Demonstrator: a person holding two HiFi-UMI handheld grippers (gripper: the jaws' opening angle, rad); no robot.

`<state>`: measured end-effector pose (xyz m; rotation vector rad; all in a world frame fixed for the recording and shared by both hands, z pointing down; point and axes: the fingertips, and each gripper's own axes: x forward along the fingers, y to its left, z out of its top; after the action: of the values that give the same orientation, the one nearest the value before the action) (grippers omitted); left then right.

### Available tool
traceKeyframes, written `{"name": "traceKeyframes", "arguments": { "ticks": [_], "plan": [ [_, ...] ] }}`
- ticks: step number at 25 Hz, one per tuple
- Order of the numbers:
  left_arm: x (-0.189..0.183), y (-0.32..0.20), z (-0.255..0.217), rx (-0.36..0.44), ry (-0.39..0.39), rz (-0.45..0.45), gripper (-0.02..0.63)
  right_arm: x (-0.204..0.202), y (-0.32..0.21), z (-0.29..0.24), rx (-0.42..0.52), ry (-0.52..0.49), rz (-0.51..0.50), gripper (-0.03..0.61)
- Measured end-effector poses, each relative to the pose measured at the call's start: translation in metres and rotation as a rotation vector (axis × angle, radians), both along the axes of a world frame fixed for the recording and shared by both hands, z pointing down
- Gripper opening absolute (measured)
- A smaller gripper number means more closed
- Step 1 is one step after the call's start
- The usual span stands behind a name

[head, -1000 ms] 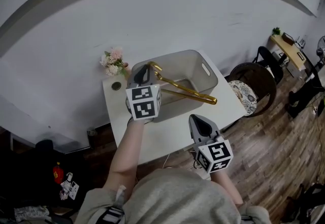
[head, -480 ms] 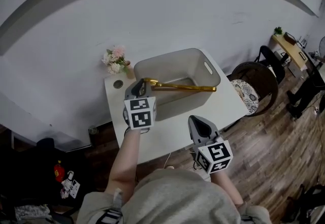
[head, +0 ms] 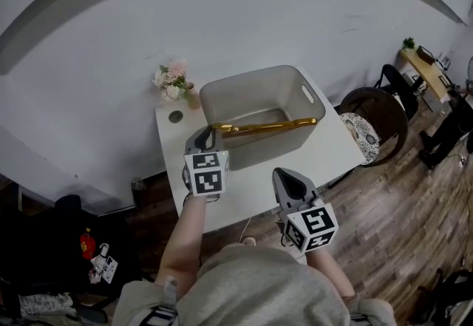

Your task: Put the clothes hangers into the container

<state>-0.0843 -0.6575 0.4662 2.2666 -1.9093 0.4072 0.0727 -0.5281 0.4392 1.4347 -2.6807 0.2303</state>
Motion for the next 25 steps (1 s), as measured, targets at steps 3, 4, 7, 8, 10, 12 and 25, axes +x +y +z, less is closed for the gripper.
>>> {"name": "traceKeyframes", "arguments": {
  "ticks": [3,4,7,8,10,12,25],
  "plan": [
    [0.0,0.006,0.004,-0.001,0.008,-0.002,0.038,-0.002,0.005,0.001,-0.003,0.003,-0.005,-0.002],
    [0.0,0.008,0.004,0.0,0.011,0.0,0.038,-0.003,0.006,0.001,-0.004,0.004,-0.006,-0.002],
    [0.004,0.015,0.003,-0.011,0.033,0.022,0.038,-0.003,0.012,0.001,-0.005,0.004,-0.006,-0.002],
    [0.005,0.017,0.003,-0.014,0.041,0.029,0.04,-0.004,0.014,0.001,-0.004,0.004,-0.006,-0.002],
    [0.005,0.024,0.002,-0.014,0.051,0.035,0.054,-0.004,0.02,0.001,-0.002,0.003,-0.007,-0.002],
    [0.007,0.031,0.002,-0.015,0.055,0.036,0.069,-0.004,0.027,0.001,-0.003,0.002,-0.007,-0.002],
    [0.023,0.107,-0.006,0.011,0.081,0.026,0.097,0.016,0.088,0.003,-0.009,0.015,0.005,-0.002]
  ]
}}
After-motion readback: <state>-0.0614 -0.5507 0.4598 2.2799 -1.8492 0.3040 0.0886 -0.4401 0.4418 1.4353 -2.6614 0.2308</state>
